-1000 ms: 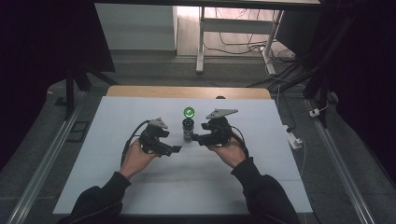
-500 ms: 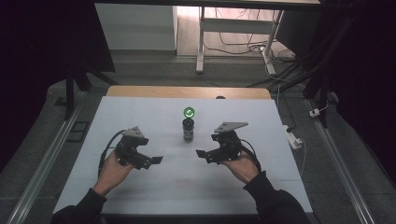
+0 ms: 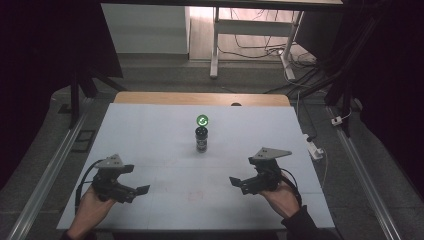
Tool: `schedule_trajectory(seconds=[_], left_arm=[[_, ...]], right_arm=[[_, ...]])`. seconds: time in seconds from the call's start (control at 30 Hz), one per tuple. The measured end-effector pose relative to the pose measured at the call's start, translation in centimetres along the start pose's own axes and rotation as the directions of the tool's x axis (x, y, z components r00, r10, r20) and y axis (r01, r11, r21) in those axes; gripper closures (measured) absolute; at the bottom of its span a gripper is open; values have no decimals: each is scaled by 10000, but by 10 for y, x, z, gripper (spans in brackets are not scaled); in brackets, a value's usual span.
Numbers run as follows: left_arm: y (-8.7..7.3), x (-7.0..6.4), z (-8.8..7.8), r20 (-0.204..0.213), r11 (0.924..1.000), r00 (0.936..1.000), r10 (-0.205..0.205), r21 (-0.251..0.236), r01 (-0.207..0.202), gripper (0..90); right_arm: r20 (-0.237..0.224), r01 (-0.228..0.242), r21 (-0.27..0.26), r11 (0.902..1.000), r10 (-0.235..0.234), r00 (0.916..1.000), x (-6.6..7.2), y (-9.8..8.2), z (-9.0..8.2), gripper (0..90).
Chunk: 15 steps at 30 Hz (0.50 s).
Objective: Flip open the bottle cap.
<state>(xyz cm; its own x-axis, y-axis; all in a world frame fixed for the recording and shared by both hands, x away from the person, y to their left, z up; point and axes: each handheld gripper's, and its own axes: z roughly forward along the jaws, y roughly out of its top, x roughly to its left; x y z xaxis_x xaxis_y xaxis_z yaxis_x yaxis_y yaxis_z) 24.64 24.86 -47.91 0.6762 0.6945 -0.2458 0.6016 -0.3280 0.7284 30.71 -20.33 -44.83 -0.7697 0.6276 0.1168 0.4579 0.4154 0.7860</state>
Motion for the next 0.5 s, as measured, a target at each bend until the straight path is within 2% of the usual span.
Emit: schedule_trajectory(seconds=[0.27, 0.5], left_arm=[[-37, 1, -33, -442, 9969, 9966, -703, -375, 686, 0], [-57, 1, -50, -892, 9943, 9911, -986, -494, 944, 0]], right_arm=[[679, -515, -175, 9985, 526, 9963, -9, -29, -29, 0], [1526, -729, -50, 9973, 728, 9856, -14, -54, -52, 0]])
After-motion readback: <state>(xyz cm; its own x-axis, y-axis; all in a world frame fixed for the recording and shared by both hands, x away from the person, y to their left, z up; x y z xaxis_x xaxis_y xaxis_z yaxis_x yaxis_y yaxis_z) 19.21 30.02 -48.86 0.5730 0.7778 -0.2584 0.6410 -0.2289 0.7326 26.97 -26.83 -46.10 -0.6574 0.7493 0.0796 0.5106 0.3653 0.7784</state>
